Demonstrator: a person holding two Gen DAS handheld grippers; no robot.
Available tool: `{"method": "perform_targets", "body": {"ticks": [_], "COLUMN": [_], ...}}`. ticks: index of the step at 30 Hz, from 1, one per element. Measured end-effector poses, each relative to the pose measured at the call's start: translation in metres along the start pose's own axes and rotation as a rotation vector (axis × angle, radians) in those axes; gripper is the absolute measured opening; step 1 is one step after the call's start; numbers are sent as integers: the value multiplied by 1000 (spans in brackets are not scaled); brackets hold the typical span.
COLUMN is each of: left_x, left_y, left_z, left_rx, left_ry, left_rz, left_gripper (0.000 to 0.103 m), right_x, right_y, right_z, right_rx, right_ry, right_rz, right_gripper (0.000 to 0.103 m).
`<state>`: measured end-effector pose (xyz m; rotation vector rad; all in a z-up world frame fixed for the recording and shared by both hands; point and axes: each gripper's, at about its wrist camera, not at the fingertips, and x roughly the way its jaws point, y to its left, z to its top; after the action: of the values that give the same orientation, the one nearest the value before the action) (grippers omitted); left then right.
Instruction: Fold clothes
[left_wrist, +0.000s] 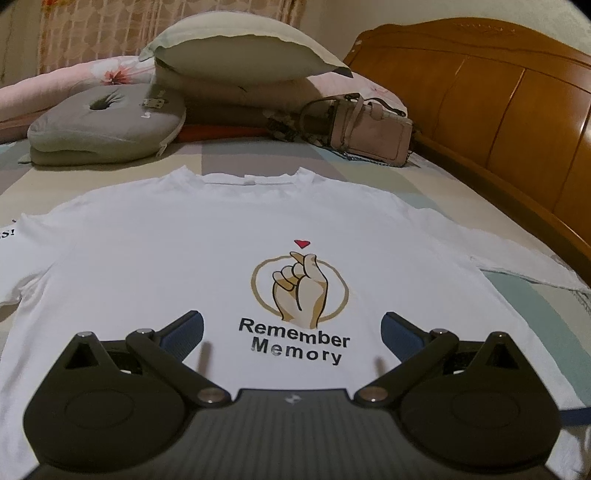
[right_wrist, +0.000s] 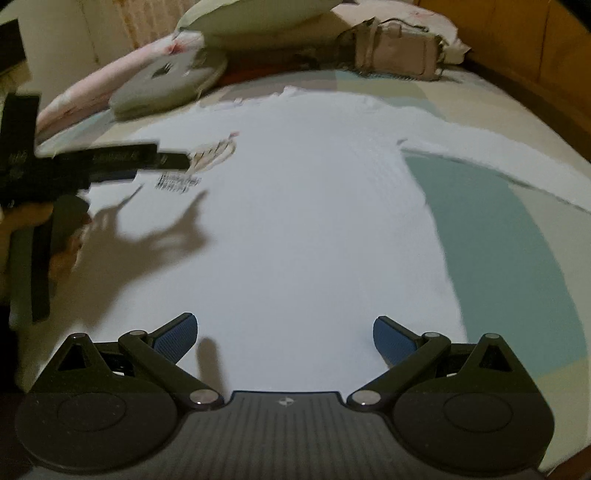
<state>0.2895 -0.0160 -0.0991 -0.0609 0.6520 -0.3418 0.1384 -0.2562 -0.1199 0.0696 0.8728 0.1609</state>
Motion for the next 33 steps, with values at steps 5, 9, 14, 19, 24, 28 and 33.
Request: {"method": "perform_targets", "body": {"ticks": [5,9,14,19,24,28,33], "left_x": [-1,-3,-2,0,0,3,3], "left_y": [-3,-4,-6,-6,-9,-11,-17], "left_z": [-1,-1,-2,-1,-3,-4,-7], "left_rx": [12,11,29,21,37,35,42], "left_ry": [-5,-14,-17,-8,-12,1,10], "left_rz": [-6,-19,-9,-10,-11,-27,-73], "left_gripper": [102,102,102,102,102,102,102], "right_x": [-16,-34,-47,-53,-49,-42,-32], "right_y": [8,-2,-40,-57,-73,-99,-136], "right_z": [-19,-17,3,7,14,17,29], "right_rx": [-79,-27,174,269,271,314,333], "right_ry": [10,-34,-155,-193,-228,-250,-300], "right_rz": [-38,-39,-101,-57,-67,-107,-147], "right_gripper": [103,103,103,103,103,103,103]}}
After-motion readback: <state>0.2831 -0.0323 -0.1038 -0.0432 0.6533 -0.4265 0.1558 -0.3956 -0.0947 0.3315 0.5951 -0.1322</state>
